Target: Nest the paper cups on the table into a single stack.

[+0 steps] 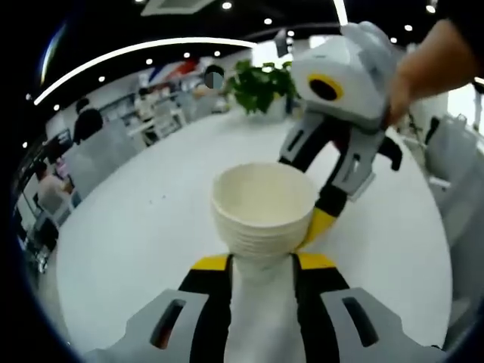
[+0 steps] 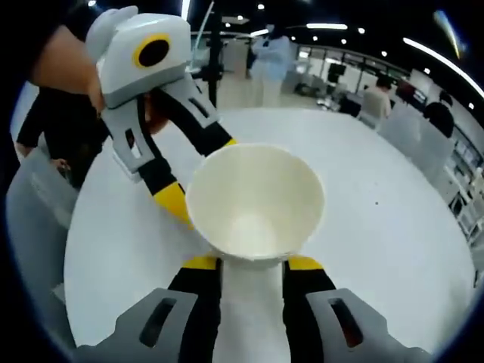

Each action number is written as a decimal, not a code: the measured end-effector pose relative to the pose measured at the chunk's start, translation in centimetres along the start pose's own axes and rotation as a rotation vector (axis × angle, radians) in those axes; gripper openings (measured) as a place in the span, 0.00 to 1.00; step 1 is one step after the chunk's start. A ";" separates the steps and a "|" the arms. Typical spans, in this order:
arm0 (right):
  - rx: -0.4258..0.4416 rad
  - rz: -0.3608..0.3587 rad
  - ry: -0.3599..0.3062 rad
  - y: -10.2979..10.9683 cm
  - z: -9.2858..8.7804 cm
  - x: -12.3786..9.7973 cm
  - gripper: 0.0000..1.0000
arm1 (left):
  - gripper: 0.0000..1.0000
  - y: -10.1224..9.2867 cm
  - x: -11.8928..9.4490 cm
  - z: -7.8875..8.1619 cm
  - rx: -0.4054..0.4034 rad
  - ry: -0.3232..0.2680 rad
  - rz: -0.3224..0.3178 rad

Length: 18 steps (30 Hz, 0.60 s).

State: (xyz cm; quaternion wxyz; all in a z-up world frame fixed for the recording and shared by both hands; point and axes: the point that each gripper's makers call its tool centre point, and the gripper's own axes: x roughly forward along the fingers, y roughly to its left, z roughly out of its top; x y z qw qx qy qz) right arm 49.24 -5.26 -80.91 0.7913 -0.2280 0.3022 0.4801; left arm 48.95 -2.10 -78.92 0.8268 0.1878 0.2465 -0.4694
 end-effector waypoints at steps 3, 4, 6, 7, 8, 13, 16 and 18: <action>0.011 -0.015 -0.029 0.0 0.2 0.1 0.27 | 0.54 -1.3 0.4 -0.9 -0.068 0.008 -0.049; 0.013 -0.015 -0.047 0.2 0.3 0.0 0.30 | 0.63 -1.4 0.4 -0.9 -0.059 -0.006 -0.049; 0.063 -0.012 -0.110 0.7 0.6 -0.4 0.37 | 0.73 -1.3 0.0 -1.2 -0.046 -0.034 -0.012; 0.083 -0.019 -0.120 0.9 0.4 -0.8 0.43 | 0.80 -1.3 -0.3 -1.5 -0.063 -0.027 0.005; 0.112 -0.041 -0.148 1.0 0.3 -1.4 0.49 | 0.85 -1.3 -0.8 -2.1 -0.108 -0.015 0.030; 0.230 -0.138 -0.294 2.6 -1.1 -5.2 0.79 | 0.97 -1.6 -4.8 -2.6 -0.222 -0.129 0.151; 0.257 -0.230 -0.310 4.1 -3.5 -7.9 0.81 | 0.98 -2.7 -7.7 -4.3 -0.258 -0.139 0.229; 0.282 -0.268 -0.332 5.0 -4.2 -9.3 0.85 | 0.98 -3.8 -9.9 -5.1 -0.295 -0.163 0.282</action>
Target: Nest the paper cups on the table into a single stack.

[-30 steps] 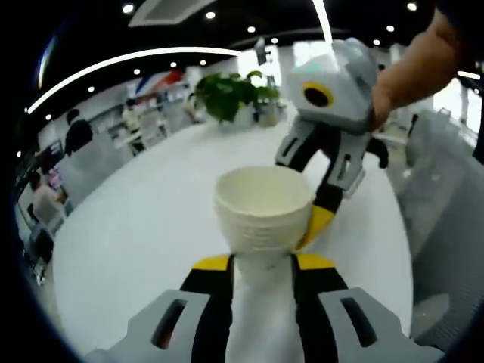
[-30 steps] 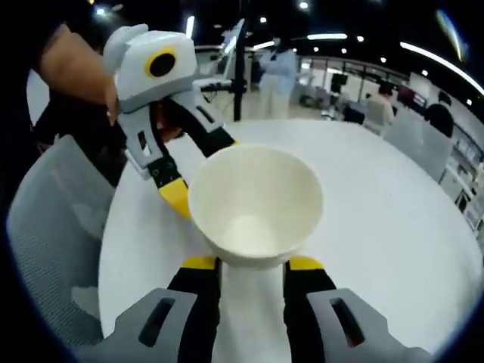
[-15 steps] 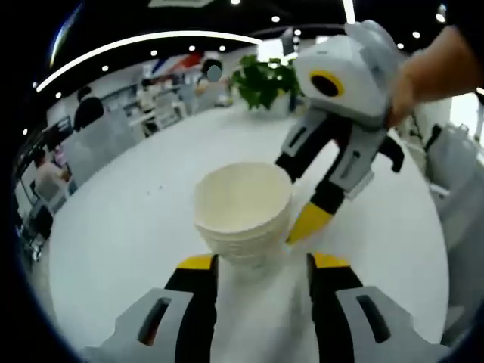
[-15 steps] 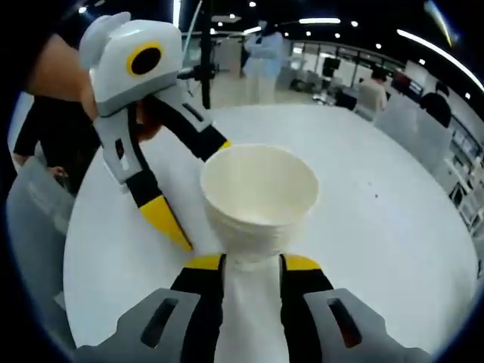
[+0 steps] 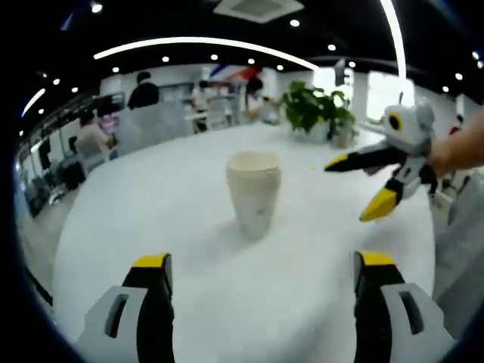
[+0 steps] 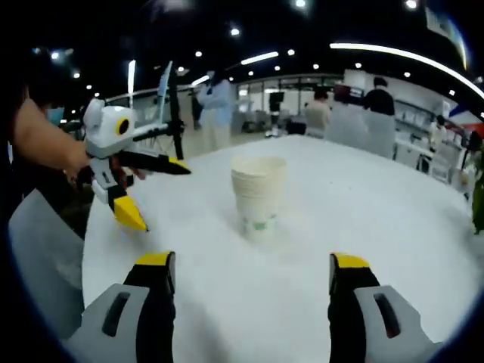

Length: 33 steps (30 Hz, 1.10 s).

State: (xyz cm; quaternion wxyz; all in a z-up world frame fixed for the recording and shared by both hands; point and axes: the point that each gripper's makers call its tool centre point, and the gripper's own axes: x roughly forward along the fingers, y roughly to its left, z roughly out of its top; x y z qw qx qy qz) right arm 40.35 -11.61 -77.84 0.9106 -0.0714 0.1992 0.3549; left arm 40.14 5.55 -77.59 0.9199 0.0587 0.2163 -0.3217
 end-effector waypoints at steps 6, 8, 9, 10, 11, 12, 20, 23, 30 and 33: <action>0.027 -0.072 -0.049 2.1 -1.5 -5.3 0.96 | 0.97 -3.0 -5.8 -3.1 -0.021 0.002 0.044; 0.027 -0.082 -0.064 2.8 -1.7 -6.3 0.97 | 0.98 -3.9 -7.2 -3.5 0.000 -0.013 0.052; 0.026 -0.086 -0.070 3.2 -1.9 -6.6 0.97 | 0.98 -4.6 -7.3 -3.4 0.045 0.009 0.000; 0.025 -0.083 -0.073 3.4 -1.9 -6.7 0.97 | 0.97 -4.2 -7.1 -2.6 0.028 -0.001 0.027; 0.018 -0.069 -0.059 3.8 -1.8 -6.5 0.98 | 0.97 -3.6 -7.0 -1.1 0.028 -0.058 0.054; 0.009 -0.070 -0.053 3.8 -1.7 -6.4 0.97 | 0.96 -3.8 -6.9 -0.4 0.006 -0.100 0.045; 0.010 -0.102 -0.092 4.1 -1.3 -6.6 1.00 | 0.96 -5.7 -7.1 -0.8 0.088 -0.094 0.007; 0.001 -0.096 -0.073 4.3 -1.8 -6.4 1.00 | 0.98 -5.3 -6.8 -2.2 0.043 -0.046 0.014; 0.032 -0.084 -0.077 4.5 -2.2 -6.4 1.00 | 0.98 -5.6 -7.0 -2.0 0.068 -0.063 0.022; 0.064 -0.103 -0.093 3.8 -2.1 -6.8 1.00 | 0.98 -5.4 -7.2 -2.3 0.049 -0.059 0.031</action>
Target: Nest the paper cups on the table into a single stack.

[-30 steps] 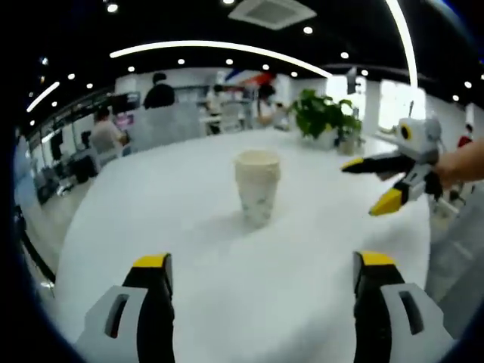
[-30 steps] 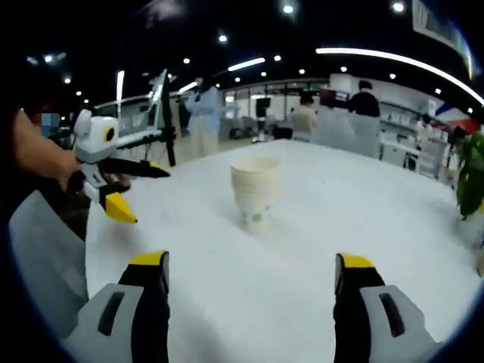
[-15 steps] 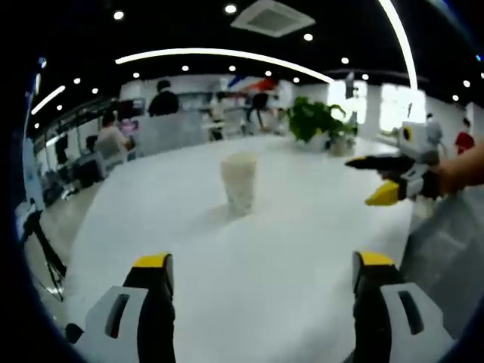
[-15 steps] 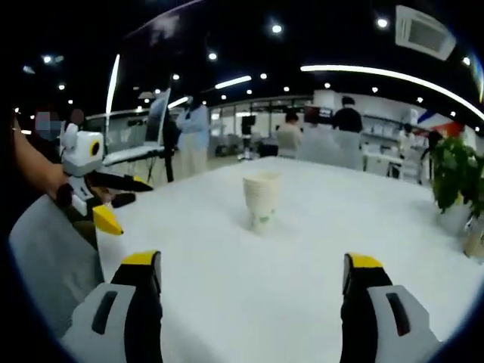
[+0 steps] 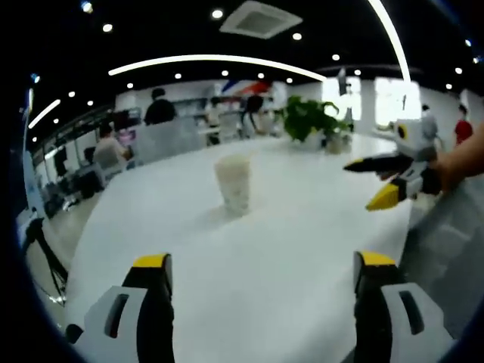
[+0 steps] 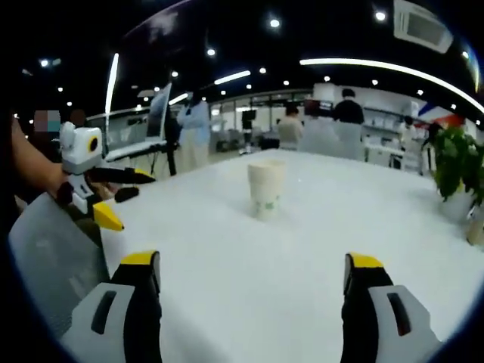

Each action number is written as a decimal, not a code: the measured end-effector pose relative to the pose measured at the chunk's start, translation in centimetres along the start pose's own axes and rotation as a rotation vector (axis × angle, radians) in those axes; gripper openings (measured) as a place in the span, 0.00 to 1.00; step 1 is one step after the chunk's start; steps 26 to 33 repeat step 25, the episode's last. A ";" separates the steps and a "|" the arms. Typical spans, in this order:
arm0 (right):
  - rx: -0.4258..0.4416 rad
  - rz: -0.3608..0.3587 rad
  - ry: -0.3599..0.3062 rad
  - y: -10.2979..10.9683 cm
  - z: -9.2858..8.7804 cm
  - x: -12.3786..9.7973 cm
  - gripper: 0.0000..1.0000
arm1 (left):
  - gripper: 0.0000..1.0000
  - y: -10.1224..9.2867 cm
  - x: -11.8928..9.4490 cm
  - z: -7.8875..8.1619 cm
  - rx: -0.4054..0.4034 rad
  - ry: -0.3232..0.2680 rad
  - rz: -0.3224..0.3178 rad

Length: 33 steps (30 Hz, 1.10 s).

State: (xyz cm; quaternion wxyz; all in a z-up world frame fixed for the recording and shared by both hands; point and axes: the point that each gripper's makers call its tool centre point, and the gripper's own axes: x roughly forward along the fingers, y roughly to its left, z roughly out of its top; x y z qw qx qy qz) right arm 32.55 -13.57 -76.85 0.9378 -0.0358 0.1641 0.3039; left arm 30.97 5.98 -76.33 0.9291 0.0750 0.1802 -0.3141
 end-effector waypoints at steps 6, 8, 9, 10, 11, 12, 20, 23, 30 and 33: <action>0.033 -0.015 -0.013 -0.4 0.0 -0.9 1.00 | 0.98 -0.3 -0.9 -0.3 -0.047 -0.010 0.016; 0.040 -0.014 -0.017 -0.2 0.0 -1.2 1.00 | 0.98 -0.6 -1.1 -0.4 -0.046 -0.013 0.016; 0.042 -0.013 -0.019 -0.1 0.0 -1.3 1.00 | 0.98 -0.7 -1.1 -0.4 -0.047 -0.014 0.014; 0.046 -0.013 -0.020 -0.1 0.0 -1.5 1.00 | 0.98 -1.0 -1.2 -0.4 -0.045 -0.014 0.011; 0.050 -0.012 -0.023 0.0 0.1 -1.6 1.00 | 0.98 -1.1 -1.3 -0.4 -0.044 -0.013 0.011; 0.052 -0.011 -0.026 0.1 0.2 -1.8 1.00 | 0.98 -1.1 -1.3 -0.4 -0.044 -0.012 0.010; 0.060 -0.017 -0.025 0.0 0.1 -2.1 0.99 | 0.98 -1.4 -1.4 -0.4 -0.039 -0.014 0.002; 0.061 -0.017 -0.035 0.1 0.4 -2.2 0.99 | 0.97 -1.5 -1.5 -0.3 -0.035 -0.015 0.003; 0.061 -0.013 -0.034 0.2 0.4 -2.2 0.99 | 0.97 -1.4 -1.5 -0.3 -0.037 -0.019 0.005; 0.061 -0.013 -0.034 0.2 0.4 -2.2 0.99 | 0.97 -1.4 -1.5 -0.3 -0.037 -0.019 0.005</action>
